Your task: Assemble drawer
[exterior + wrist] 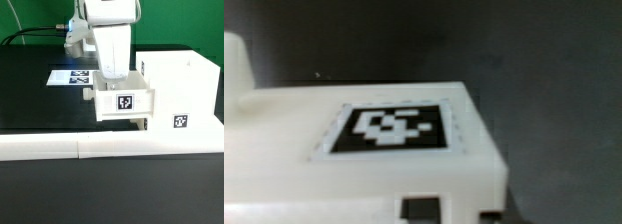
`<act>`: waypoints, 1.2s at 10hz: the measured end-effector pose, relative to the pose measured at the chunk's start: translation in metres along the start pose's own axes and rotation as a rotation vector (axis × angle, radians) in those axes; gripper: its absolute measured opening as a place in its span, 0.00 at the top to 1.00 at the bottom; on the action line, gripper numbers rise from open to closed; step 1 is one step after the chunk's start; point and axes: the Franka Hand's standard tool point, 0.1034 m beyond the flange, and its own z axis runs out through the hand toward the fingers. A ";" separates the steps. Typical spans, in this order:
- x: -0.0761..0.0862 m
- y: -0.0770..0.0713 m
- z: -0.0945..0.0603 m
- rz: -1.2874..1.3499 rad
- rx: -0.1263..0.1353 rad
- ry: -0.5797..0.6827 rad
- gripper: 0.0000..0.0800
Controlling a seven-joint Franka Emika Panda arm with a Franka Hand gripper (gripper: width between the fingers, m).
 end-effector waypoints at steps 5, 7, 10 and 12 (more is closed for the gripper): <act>0.008 0.001 0.000 -0.012 0.000 0.000 0.95; 0.009 0.001 0.000 -0.008 -0.001 0.000 0.95; 0.018 -0.001 0.000 0.055 0.007 0.000 0.95; 0.017 -0.001 0.000 0.059 0.008 0.000 0.95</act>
Offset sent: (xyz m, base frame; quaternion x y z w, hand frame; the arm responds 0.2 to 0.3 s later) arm 0.0033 0.0058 0.0011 -0.0073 0.0074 0.0003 0.9999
